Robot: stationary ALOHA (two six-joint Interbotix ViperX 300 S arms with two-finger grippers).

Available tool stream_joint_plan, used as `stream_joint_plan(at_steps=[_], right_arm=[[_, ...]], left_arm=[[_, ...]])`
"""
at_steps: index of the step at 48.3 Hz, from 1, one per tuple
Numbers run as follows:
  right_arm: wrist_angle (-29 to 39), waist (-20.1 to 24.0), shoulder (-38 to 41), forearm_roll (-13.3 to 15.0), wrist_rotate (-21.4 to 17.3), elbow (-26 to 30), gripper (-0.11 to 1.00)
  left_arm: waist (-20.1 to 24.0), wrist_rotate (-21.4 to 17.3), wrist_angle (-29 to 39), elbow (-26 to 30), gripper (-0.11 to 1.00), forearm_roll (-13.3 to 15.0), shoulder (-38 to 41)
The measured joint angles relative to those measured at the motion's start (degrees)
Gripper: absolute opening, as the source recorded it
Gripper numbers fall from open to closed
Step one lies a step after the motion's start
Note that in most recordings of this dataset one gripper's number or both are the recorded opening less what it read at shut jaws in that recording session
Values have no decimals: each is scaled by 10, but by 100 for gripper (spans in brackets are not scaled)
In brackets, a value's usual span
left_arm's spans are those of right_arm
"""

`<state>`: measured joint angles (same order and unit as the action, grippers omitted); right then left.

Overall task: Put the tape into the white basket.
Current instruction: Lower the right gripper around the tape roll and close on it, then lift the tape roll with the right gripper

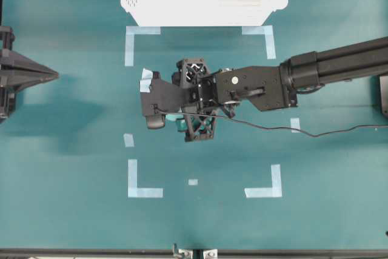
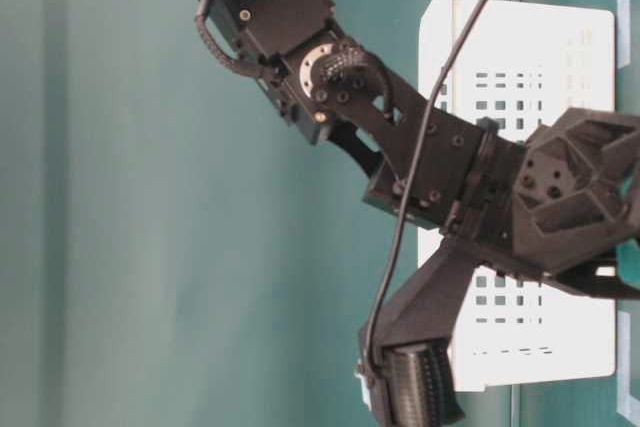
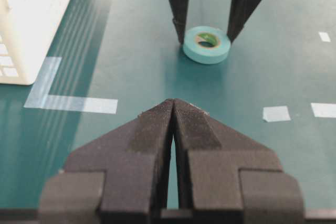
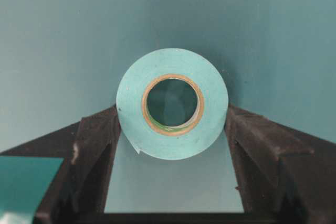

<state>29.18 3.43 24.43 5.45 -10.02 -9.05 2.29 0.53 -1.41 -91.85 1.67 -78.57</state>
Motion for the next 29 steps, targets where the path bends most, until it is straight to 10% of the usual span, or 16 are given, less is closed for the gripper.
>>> stream_joint_plan(at_steps=[29], right_arm=[[166,5,-86,26,2,83,68]], left_arm=[[0,0,0,-1,-11,1,0]])
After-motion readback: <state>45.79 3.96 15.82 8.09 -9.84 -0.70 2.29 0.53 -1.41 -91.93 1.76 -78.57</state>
